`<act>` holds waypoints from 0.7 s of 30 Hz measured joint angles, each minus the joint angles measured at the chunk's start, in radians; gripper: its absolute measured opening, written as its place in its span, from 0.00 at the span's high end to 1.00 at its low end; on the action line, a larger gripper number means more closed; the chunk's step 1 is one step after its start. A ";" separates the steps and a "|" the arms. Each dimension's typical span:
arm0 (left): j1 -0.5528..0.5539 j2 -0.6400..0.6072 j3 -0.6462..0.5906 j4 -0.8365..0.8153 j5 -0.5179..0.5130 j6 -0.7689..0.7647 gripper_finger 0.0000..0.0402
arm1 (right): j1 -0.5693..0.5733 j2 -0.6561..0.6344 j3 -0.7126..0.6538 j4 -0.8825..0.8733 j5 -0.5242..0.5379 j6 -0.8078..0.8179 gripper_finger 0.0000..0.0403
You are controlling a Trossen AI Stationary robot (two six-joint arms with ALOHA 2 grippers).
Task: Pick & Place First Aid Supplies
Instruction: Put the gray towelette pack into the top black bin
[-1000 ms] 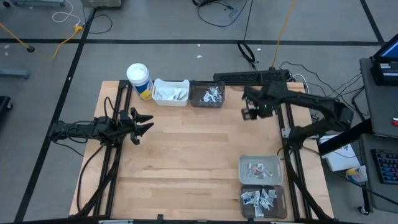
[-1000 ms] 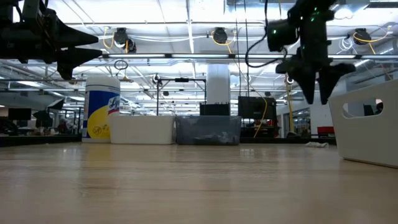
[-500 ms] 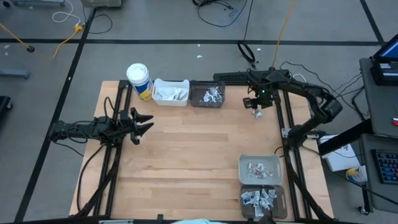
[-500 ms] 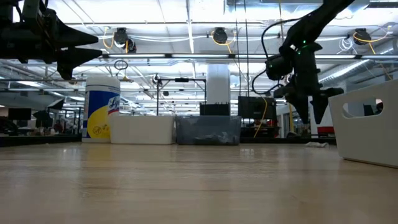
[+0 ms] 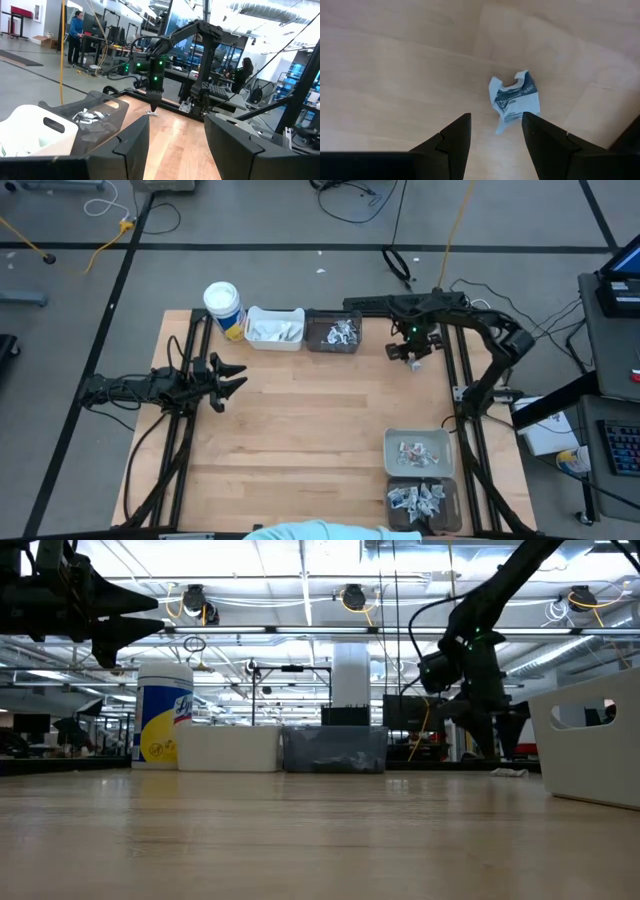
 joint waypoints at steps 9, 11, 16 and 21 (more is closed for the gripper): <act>0.000 0.000 0.000 0.000 0.000 0.000 0.51 | 0.000 0.044 -0.065 0.039 -0.051 -0.007 0.59; 0.000 0.000 0.000 0.000 0.000 0.000 0.51 | 0.000 0.044 -0.072 0.045 -0.050 -0.010 0.63; 0.000 0.000 0.000 0.000 0.000 0.000 0.51 | 0.000 0.044 -0.074 0.051 -0.048 -0.043 0.85; 0.000 0.000 0.000 0.000 0.000 0.000 0.51 | 0.000 0.044 -0.074 0.050 -0.049 -0.074 0.98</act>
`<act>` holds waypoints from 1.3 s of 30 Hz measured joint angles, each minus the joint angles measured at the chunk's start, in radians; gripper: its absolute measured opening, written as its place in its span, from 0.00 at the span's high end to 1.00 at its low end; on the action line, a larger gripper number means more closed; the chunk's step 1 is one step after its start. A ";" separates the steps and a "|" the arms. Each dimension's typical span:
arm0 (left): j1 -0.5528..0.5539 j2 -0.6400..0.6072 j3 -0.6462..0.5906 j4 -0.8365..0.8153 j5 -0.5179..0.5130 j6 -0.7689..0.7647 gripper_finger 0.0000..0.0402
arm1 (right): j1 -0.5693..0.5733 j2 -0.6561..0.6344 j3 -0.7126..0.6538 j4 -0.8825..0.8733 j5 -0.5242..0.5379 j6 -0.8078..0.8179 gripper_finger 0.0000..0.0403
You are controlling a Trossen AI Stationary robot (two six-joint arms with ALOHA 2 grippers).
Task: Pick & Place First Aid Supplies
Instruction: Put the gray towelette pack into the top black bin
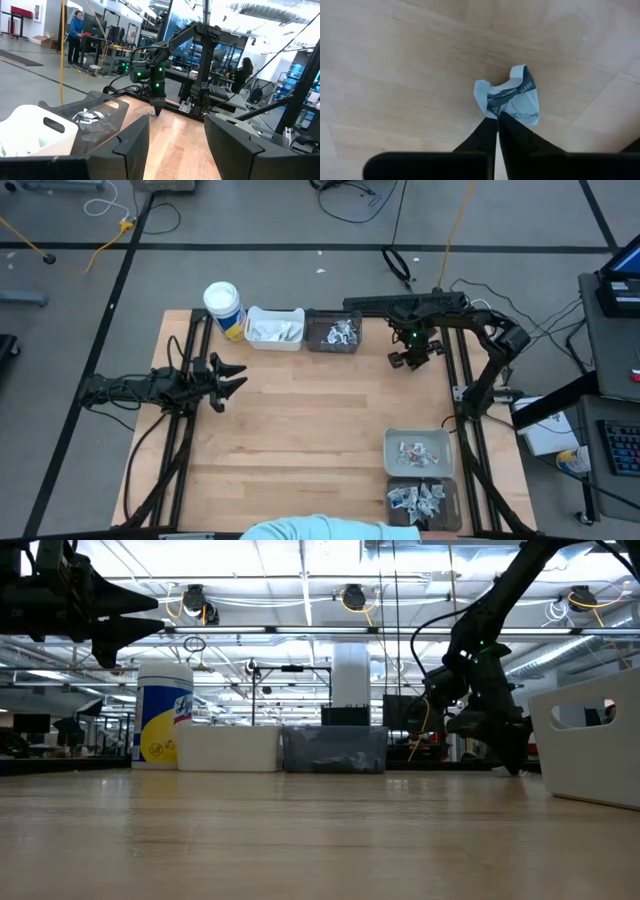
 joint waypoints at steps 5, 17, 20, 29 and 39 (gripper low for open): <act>0.000 0.000 0.000 0.000 0.000 0.000 0.51 | 0.000 -0.052 0.007 -0.022 -0.003 0.018 0.99; 0.000 0.000 0.000 0.000 0.000 0.000 0.51 | 0.003 -0.196 0.188 -0.259 0.010 0.053 1.00; 0.000 0.000 0.000 0.000 0.000 0.000 0.51 | 0.008 -0.193 0.242 -0.300 0.030 0.040 1.00; 0.000 0.000 0.000 0.000 0.000 0.000 0.51 | 0.043 -0.009 0.526 -0.352 0.027 -0.053 1.00; 0.000 0.000 0.000 0.000 0.000 0.000 0.51 | 0.080 0.273 0.932 -0.476 0.028 -0.163 1.00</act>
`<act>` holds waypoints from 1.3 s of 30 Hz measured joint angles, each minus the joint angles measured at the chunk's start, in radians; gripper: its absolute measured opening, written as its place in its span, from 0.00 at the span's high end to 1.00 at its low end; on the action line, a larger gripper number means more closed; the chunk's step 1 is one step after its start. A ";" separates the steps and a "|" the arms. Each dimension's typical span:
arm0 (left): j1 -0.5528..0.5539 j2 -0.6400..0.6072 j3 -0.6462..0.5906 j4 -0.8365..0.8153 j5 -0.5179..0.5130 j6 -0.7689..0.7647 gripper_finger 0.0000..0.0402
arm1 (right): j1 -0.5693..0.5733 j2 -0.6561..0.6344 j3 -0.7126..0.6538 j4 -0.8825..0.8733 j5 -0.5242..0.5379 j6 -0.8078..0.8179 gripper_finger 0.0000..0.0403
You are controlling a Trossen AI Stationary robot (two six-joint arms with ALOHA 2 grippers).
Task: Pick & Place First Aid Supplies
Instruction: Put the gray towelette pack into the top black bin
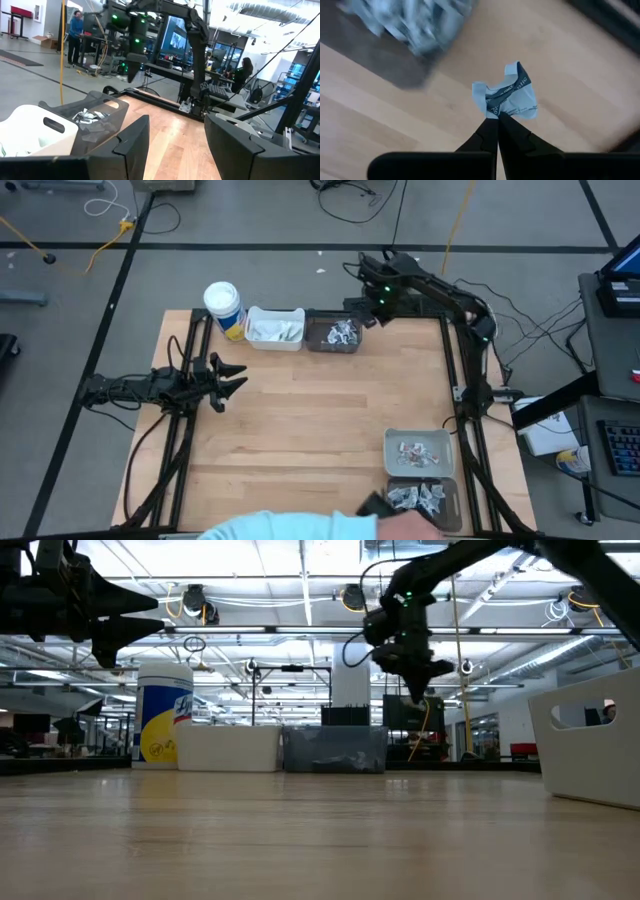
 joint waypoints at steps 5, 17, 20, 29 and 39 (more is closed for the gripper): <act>0.000 0.000 0.000 0.000 0.000 0.000 0.51 | 0.031 0.153 0.225 -0.074 -0.001 -0.048 1.00; 0.000 0.000 0.000 0.000 0.000 0.000 0.51 | 0.084 0.277 0.381 -0.088 -0.078 -0.076 1.00; 0.000 0.000 0.000 0.000 0.000 0.000 0.51 | 0.082 0.275 0.381 -0.066 -0.076 -0.080 1.00; 0.000 0.000 0.000 0.000 0.000 0.000 0.51 | 0.117 0.276 0.263 0.067 -0.080 -0.081 1.00; 0.000 0.000 0.000 0.000 0.000 0.000 0.51 | 0.140 0.274 0.116 0.156 -0.109 -0.074 1.00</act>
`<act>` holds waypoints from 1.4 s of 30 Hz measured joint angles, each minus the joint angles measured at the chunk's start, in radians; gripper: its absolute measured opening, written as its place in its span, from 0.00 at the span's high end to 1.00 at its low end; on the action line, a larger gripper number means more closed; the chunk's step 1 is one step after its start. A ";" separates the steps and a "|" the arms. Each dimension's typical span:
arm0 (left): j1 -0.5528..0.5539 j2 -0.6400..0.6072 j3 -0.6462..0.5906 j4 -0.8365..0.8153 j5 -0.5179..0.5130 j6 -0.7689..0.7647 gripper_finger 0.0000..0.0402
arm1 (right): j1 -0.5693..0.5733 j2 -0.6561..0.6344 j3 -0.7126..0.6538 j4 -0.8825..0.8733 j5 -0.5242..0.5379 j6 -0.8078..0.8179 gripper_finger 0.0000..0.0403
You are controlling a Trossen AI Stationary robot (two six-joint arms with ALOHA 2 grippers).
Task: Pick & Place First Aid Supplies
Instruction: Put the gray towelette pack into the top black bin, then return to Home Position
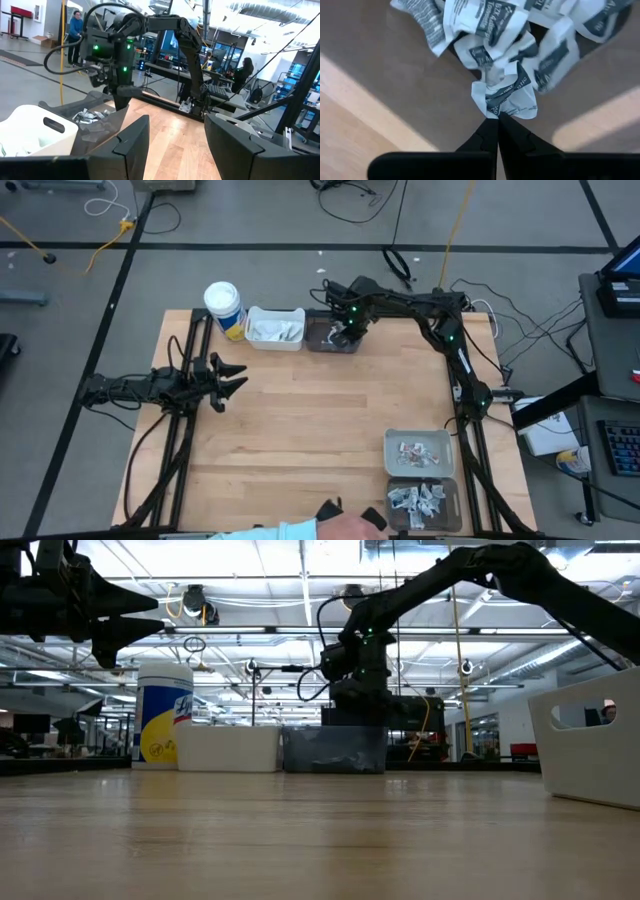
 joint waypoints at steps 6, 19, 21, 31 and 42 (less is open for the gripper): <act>0.000 0.000 0.000 0.000 0.000 0.000 0.51 | 0.002 0.000 -0.022 0.026 0.000 -0.004 0.99; 0.000 0.000 0.000 0.000 0.000 0.000 0.51 | 0.005 0.000 -0.020 0.064 0.005 -0.030 0.56; 0.000 0.000 0.000 0.000 0.000 0.000 0.51 | 0.005 0.000 0.002 0.058 0.006 -0.030 0.53; 0.000 0.000 0.000 0.000 0.000 0.000 0.51 | 0.003 -0.081 0.068 0.042 0.007 -0.034 0.50; 0.000 0.000 0.000 0.000 0.000 0.000 0.51 | 0.011 -0.444 -0.336 0.438 0.163 -0.055 0.49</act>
